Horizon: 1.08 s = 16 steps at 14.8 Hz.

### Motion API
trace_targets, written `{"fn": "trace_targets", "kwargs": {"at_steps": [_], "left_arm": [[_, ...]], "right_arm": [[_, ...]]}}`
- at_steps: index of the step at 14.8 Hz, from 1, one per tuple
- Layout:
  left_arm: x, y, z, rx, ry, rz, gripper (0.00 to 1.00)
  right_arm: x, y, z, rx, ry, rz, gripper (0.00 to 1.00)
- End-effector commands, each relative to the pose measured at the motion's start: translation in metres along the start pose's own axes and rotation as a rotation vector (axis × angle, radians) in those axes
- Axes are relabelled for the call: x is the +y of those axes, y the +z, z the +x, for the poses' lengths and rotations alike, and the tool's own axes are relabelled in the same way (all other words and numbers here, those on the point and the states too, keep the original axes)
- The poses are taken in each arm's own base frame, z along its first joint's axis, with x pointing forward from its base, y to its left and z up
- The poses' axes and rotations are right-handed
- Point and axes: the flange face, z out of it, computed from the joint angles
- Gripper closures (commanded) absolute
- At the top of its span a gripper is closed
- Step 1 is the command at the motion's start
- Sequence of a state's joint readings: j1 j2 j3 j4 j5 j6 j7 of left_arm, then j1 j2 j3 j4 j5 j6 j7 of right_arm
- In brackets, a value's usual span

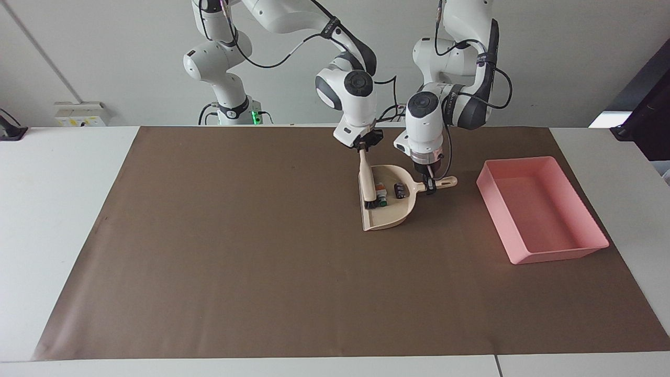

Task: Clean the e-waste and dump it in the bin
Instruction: 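Sweep the component into the dustpan with the brush in the right gripper, then lift the dustpan over the pink bin while the right gripper returns the brush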

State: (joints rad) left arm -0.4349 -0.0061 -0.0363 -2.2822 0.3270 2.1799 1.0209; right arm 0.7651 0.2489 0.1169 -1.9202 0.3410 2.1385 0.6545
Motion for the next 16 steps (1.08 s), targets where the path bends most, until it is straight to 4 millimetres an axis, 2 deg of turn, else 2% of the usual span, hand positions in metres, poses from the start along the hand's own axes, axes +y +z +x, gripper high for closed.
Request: {"fn": "trace_targets", "kwargs": {"at_steps": [1, 4, 6, 9, 12, 16], "left_arm": [[0.006, 0.004, -0.01, 0.008, 0.048, 0.027, 1.0], [0.005, 0.004, -0.011, 0.013, 0.053, 0.034, 1.0], [0.004, 0.004, -0.01, 0.014, 0.065, 0.037, 1.0], [0.001, 0.006, -0.015, 0.02, 0.054, 0.041, 1.0], [-0.001, 0.005, -0.015, 0.024, 0.053, 0.047, 1.0], [-0.009, 0.008, -0.032, 0.06, 0.024, 0.05, 1.0]], "right_arm": [[-0.011, -0.02, 0.014, -0.003, -0.027, 0.072, 1.0], [-0.009, -0.03, 0.005, -0.018, -0.042, 0.06, 1.0], [0.005, -0.065, -0.004, -0.022, -0.034, 0.044, 1.0], [0.049, -0.124, -0.005, 0.003, -0.022, -0.05, 1.0], [0.124, -0.174, 0.021, 0.064, 0.057, -0.177, 1.0], [0.236, -0.213, 0.058, 0.027, 0.051, -0.267, 1.0]]}}
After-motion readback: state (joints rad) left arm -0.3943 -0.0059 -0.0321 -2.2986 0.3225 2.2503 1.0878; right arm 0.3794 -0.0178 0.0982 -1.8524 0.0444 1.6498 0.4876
